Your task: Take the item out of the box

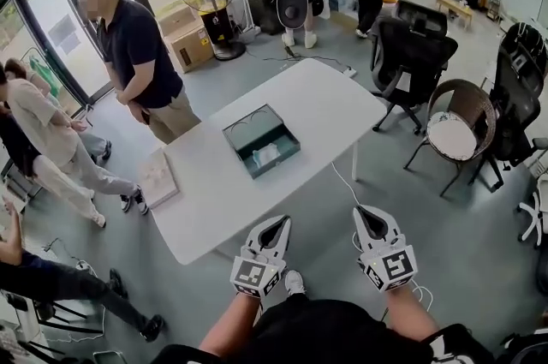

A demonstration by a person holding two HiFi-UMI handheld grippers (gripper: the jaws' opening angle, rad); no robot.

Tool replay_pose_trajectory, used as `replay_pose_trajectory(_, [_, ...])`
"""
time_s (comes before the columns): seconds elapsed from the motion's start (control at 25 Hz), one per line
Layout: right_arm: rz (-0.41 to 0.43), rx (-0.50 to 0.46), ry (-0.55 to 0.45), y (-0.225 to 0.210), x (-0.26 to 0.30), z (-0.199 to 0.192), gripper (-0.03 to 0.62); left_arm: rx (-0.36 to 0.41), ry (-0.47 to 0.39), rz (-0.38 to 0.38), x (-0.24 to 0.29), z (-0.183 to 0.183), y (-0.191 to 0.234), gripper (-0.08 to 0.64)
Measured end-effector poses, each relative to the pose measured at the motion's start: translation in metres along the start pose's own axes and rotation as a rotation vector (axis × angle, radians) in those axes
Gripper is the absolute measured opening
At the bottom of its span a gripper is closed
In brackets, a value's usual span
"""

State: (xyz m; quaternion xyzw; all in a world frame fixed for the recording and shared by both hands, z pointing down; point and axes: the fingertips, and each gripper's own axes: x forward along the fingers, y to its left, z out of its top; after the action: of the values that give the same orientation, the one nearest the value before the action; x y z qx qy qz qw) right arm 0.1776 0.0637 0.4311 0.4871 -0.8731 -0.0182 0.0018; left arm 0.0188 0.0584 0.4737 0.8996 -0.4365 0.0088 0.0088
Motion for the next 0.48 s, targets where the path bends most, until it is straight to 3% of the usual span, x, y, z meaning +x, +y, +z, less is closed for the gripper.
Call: replay_pose_trajectory(0.48, [0.054, 0.013, 0.019, 0.022, 0.133, -0.004, 0.006, -0.003, -0.018, 0.023, 0.021, -0.002, 0.124, 0.011])
